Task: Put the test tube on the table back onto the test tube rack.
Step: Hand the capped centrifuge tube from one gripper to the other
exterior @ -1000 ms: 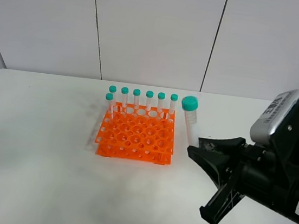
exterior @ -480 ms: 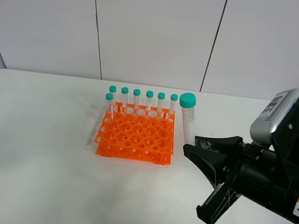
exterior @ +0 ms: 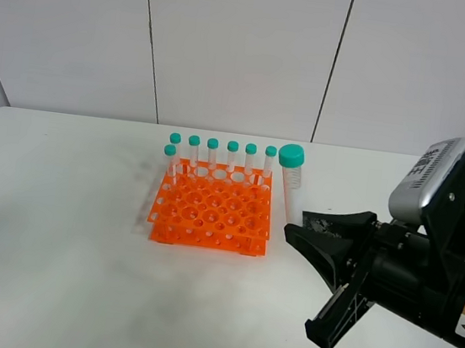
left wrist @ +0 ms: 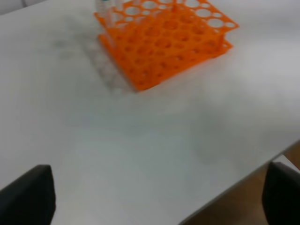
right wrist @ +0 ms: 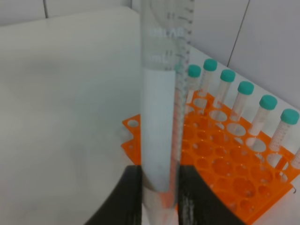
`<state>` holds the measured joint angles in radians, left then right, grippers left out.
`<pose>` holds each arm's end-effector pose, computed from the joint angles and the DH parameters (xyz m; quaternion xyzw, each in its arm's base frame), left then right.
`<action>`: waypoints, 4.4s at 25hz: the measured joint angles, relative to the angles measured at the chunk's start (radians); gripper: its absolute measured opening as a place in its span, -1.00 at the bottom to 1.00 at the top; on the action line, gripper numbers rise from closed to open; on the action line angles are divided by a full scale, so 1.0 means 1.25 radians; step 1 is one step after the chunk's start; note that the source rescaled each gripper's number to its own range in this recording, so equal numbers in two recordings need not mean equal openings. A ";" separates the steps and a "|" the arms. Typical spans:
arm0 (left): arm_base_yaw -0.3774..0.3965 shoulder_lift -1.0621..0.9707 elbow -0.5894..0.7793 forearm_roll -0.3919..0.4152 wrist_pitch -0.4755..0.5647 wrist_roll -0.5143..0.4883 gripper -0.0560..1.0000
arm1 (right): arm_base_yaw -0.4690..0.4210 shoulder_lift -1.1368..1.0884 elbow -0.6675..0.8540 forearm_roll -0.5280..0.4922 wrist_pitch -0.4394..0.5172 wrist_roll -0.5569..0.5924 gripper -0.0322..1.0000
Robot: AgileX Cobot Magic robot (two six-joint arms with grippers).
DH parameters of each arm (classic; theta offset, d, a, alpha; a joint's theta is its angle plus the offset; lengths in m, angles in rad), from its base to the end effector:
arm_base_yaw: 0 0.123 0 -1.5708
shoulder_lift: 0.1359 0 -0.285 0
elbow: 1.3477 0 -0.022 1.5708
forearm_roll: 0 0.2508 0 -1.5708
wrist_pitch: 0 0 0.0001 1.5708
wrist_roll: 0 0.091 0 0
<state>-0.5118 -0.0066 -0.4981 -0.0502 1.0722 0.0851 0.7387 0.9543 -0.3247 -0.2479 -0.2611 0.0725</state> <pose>-0.0073 -0.0005 0.2759 0.2524 0.8166 -0.1343 0.5014 0.1303 0.1264 0.2391 -0.3677 0.7120 0.1928 0.5663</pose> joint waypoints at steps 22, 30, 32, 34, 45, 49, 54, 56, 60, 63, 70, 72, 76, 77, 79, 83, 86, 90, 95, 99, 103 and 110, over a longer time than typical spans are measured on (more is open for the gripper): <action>-0.332 0.536 -0.058 -0.363 -0.407 0.666 0.59 | 0.000 0.000 0.000 -0.001 -0.007 -0.003 -0.94; -0.440 0.722 -0.126 -0.327 -0.557 0.678 0.54 | 0.000 0.000 0.000 -0.001 -0.007 -0.003 -0.94; -0.440 0.747 -0.135 -0.324 -0.628 0.685 0.54 | 0.000 0.000 0.000 -0.001 -0.007 -0.003 -0.94; -0.440 0.770 -0.137 -0.323 -0.744 0.688 0.54 | 0.000 0.000 0.000 -0.002 -0.007 -0.003 -0.94; -0.440 0.902 -0.232 -0.423 -0.938 0.585 0.51 | 0.000 0.000 0.000 -0.034 -0.005 -0.003 -0.94; -0.418 0.908 -0.252 -0.429 -0.924 0.504 0.46 | 0.000 0.000 0.000 -0.036 -0.005 -0.003 -0.94; -0.392 0.908 -0.252 -0.429 -0.914 0.445 0.46 | 0.000 0.000 0.000 -0.036 -0.010 -0.003 -0.94; -0.391 0.908 -0.252 -0.430 -0.914 0.433 0.46 | 0.000 0.000 0.000 -0.036 -0.010 -0.003 -0.94; -0.390 0.941 -0.264 -0.430 -0.917 0.415 0.45 | 0.000 0.000 0.000 -0.036 -0.011 -0.003 -0.94; -0.390 0.999 -0.286 -0.429 -0.921 0.414 0.44 | 0.000 0.000 0.000 -0.036 -0.011 -0.003 -0.94; -0.390 1.088 -0.339 -0.429 -0.933 0.414 0.42 | 0.000 0.000 0.000 -0.036 -0.011 -0.003 -0.94; -0.390 1.102 -0.352 -0.429 -0.933 0.413 0.29 | 0.000 0.000 0.000 -0.036 -0.013 -0.003 -0.94; -0.390 1.116 -0.354 -0.429 -0.927 0.412 -0.18 | 0.000 0.000 0.000 -0.036 -0.031 -0.003 -0.94; -0.390 1.116 -0.354 -0.429 -0.924 0.412 -0.27 | 0.000 0.000 0.000 -0.036 -0.034 -0.003 -0.94; -0.390 1.116 -0.354 -0.429 -0.924 0.412 -0.41 | 0.000 0.000 0.000 -0.036 -0.034 -0.003 -0.94; -0.390 1.116 -0.354 -0.429 -0.921 0.412 -0.63 | 0.000 0.000 0.000 -0.036 -0.034 -0.004 -0.94; -0.389 1.116 -0.354 -0.429 -0.921 0.411 -0.83 | 0.000 0.000 0.000 -0.037 -0.035 -0.004 -0.94; -0.390 1.116 -0.354 -0.430 -0.919 0.404 -0.88 | 0.000 0.001 0.000 -0.041 -0.037 0.002 -0.94; -0.390 1.116 -0.358 -0.432 -0.933 0.404 -0.88 | 0.000 0.001 0.000 -0.042 -0.055 0.021 -0.94; -0.390 1.116 -0.359 -0.432 -0.946 0.403 -0.88 | 0.000 0.001 0.000 -0.069 -0.071 0.071 -0.94; -0.393 1.119 -0.359 -0.432 -0.959 0.398 -0.88 | 0.000 0.001 0.000 -0.150 -0.077 0.182 -0.94; -0.396 1.128 -0.359 -0.433 -0.970 0.384 -0.88 | -0.002 0.004 0.000 -0.231 -0.086 0.304 -0.94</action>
<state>-1.0062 1.4029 -0.9473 -0.5909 -0.1406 0.5653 0.7363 0.9593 -0.3247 -0.5372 -0.3690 0.4520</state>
